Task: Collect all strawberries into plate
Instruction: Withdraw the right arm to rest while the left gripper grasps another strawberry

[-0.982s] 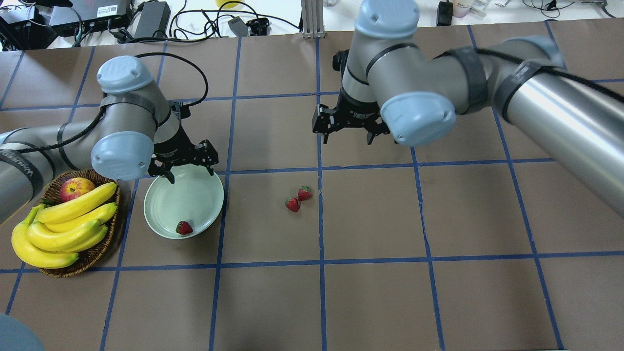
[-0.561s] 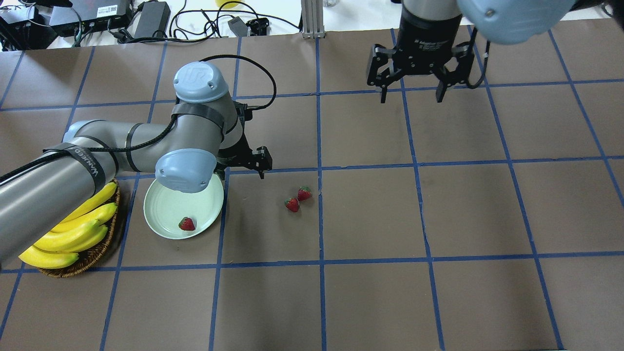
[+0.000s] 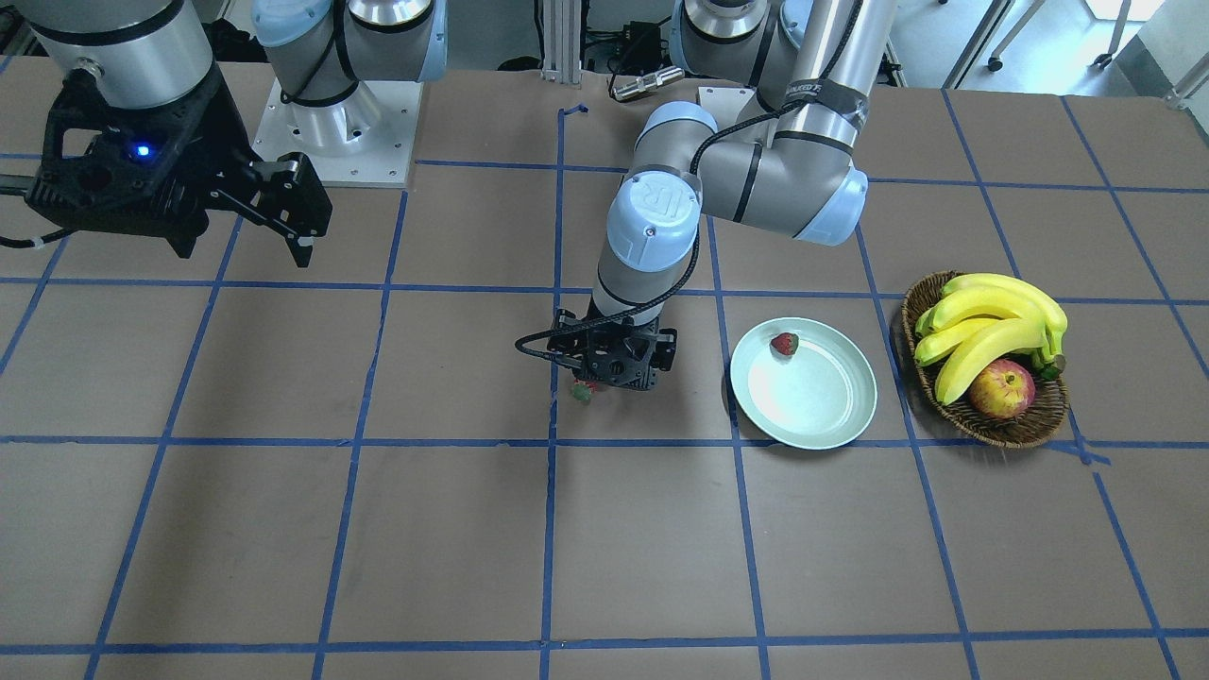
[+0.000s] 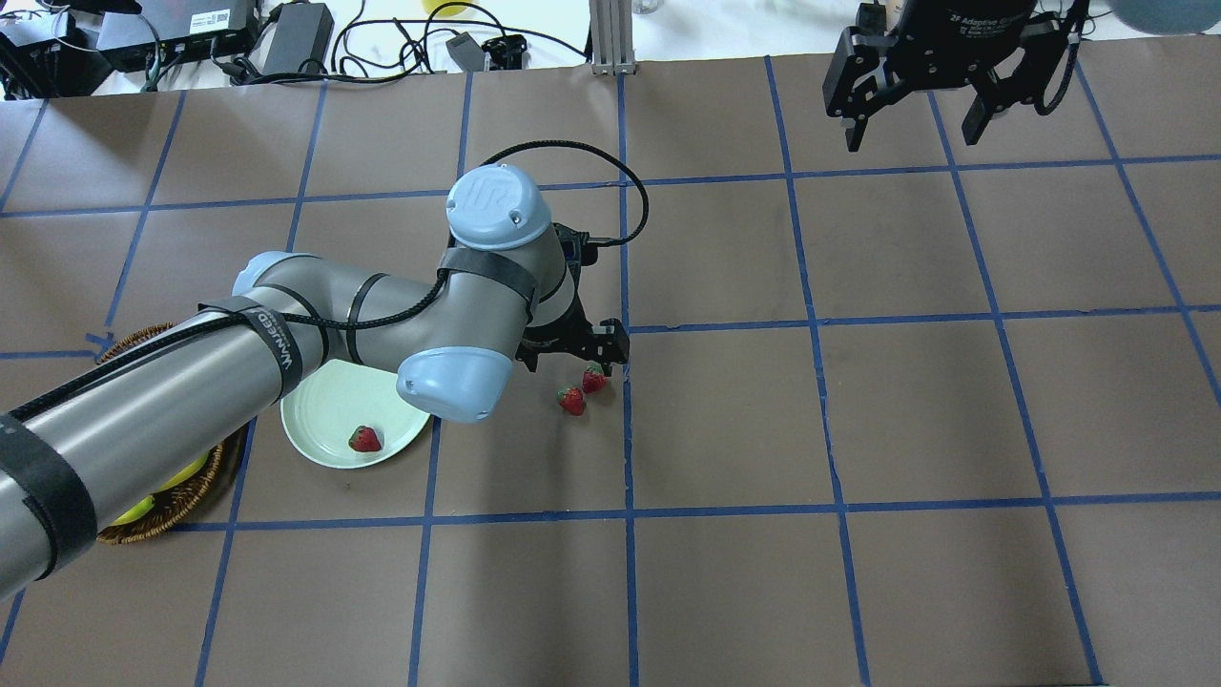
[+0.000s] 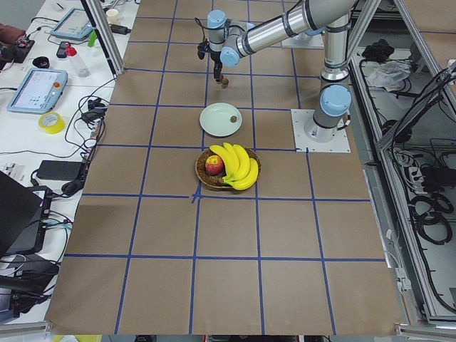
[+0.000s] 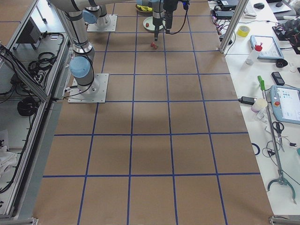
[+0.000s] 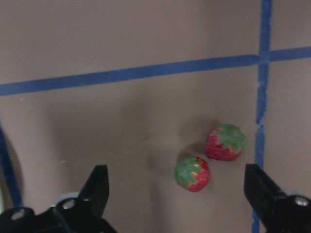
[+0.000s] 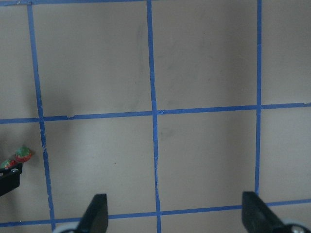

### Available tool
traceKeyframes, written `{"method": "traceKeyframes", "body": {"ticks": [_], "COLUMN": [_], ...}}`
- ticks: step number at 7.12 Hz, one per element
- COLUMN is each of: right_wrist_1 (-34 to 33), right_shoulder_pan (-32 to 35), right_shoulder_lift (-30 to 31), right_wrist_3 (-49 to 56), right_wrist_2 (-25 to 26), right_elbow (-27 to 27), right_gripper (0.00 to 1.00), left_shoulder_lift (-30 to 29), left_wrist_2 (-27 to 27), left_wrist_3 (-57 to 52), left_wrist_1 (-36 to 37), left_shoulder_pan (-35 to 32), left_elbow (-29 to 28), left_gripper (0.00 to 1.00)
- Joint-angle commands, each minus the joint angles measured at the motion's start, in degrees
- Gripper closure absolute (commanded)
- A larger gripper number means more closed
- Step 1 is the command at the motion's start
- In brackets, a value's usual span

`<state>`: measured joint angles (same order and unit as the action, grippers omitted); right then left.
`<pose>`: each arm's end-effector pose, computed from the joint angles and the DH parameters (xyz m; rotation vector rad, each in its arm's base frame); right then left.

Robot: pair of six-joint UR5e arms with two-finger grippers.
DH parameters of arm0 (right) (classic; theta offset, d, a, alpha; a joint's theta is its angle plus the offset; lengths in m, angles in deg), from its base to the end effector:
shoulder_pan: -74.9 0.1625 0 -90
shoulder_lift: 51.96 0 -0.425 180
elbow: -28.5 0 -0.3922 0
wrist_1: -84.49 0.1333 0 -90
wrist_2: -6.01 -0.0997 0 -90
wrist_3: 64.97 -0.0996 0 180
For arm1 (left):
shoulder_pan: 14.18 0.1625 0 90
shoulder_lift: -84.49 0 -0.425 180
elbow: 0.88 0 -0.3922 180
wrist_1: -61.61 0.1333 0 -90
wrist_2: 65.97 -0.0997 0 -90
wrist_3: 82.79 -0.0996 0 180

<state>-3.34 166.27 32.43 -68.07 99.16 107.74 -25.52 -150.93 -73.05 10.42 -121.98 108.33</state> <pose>0.1406 -0.5337 0.5265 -0.0488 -3.0872 0.0836 -0.3029 -0.4786 0.2139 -0.2144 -3.0500 -0.0427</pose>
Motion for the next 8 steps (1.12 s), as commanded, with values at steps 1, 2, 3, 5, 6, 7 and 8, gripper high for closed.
{"method": "traceKeyframes", "body": {"ticks": [1, 2, 3, 5, 6, 7, 8], "right_wrist_1": [-5.68, -5.68, -5.68, -5.68, -5.68, -5.68, -5.68], "right_shoulder_pan": [-0.22, -0.14, -0.22, -0.22, -0.22, -0.14, -0.05], "right_shoulder_lift": [0.69, 0.69, 0.69, 0.69, 0.69, 0.86, 0.86], "right_wrist_3": [1.07, 0.99, 0.99, 0.99, 0.99, 0.99, 0.99], "right_wrist_2": [-0.08, -0.34, -0.43, -0.43, -0.43, -0.43, -0.43], "right_elbow": [2.32, 2.32, 2.67, 2.67, 2.67, 2.67, 2.67], "right_gripper": [0.0, 0.0, 0.0, 0.0, 0.0, 0.0, 0.0], "left_shoulder_lift": [-1.77, -2.21, -3.09, -3.71, -3.71, -3.63, -2.75], "left_wrist_2": [-0.48, -0.39, -0.39, -0.3, -0.21, -0.47, -0.48], "left_wrist_3": [0.01, 0.1, 0.01, 0.01, 0.27, 0.01, -0.51], "left_wrist_1": [1.0, 1.35, 1.36, 2.06, 2.15, 2.06, 2.06], "left_shoulder_pan": [-0.74, -0.74, -0.74, -0.74, -0.74, -0.74, -0.74], "left_elbow": [1.17, 1.88, 2.15, 2.15, 2.06, 2.24, 2.24], "left_gripper": [0.11, 0.1, 0.11, 0.48, 0.7, 0.74, 0.9]}}
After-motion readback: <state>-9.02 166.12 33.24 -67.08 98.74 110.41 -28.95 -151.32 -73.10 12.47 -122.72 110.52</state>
